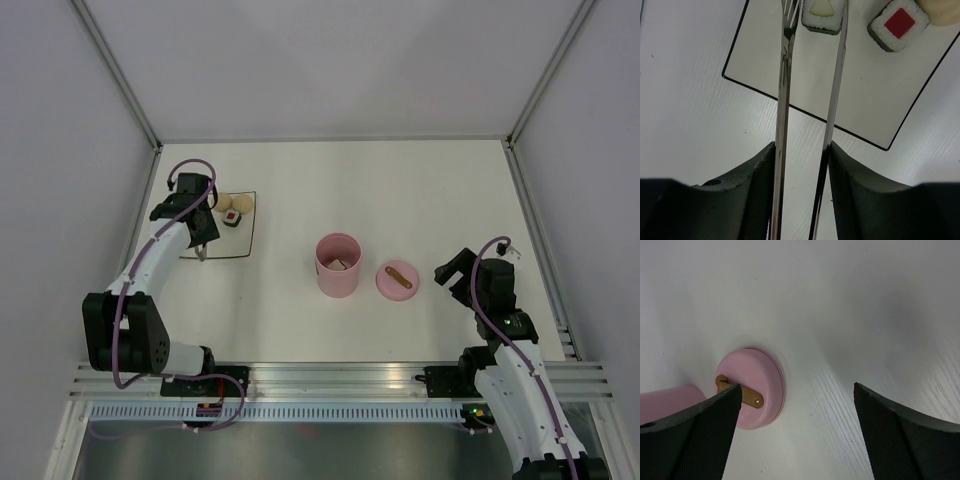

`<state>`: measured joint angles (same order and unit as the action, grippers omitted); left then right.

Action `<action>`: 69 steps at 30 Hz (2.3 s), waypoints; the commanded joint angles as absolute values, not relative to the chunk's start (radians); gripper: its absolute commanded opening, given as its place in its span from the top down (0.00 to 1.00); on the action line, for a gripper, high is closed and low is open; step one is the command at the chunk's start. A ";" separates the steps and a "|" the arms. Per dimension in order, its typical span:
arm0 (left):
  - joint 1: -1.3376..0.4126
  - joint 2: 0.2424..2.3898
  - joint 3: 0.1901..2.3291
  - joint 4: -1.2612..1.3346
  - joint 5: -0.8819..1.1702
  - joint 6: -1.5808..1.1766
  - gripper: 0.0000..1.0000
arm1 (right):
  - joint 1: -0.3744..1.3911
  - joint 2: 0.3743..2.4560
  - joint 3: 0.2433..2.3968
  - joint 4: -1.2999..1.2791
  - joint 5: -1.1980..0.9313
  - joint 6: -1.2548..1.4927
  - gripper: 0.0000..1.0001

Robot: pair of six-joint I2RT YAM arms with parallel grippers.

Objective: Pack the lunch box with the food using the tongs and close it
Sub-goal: Pick up the food using the clamp

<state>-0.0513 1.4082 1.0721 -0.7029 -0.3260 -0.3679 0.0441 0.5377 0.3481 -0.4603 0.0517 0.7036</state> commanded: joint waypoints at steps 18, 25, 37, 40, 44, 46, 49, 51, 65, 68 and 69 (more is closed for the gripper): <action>-0.041 1.405 1.085 -0.696 -0.284 -0.331 0.47 | 0.048 0.557 0.342 -0.417 0.048 0.693 0.02; -0.041 1.355 1.086 -0.690 -0.295 -0.339 0.48 | 0.048 0.565 0.341 -0.413 0.046 0.690 0.02; -0.041 1.396 1.097 -0.683 -0.209 -0.310 0.47 | 0.046 0.578 0.344 -0.413 0.043 0.690 0.02; -0.041 1.414 1.104 -0.683 -0.219 -0.311 0.47 | 0.046 0.577 0.342 -0.411 0.046 0.690 0.02; -0.041 1.440 1.121 -0.683 -0.241 -0.327 0.49 | 0.048 0.578 0.339 -0.405 0.046 0.692 0.02; -0.041 1.451 1.126 -0.683 -0.242 -0.328 0.52 | 0.046 0.583 0.339 -0.405 0.046 0.690 0.02; -0.041 1.454 1.120 -0.684 -0.238 -0.324 0.58 | 0.048 0.586 0.339 -0.400 0.045 0.689 0.02; -0.041 1.448 1.120 -0.686 -0.239 -0.314 0.61 | 0.048 0.589 0.339 -0.399 0.044 0.689 0.02; -0.162 1.299 1.368 -0.867 -0.354 -0.304 0.65 | 0.046 0.624 0.347 -0.376 0.055 0.693 0.02; -0.279 1.298 1.439 -0.955 -0.434 -0.308 0.66 | 0.048 0.637 0.365 -0.390 0.060 0.695 0.02; -0.308 1.289 1.480 -0.997 -0.433 -0.316 0.66 | 0.046 0.637 0.380 -0.397 0.063 0.695 0.02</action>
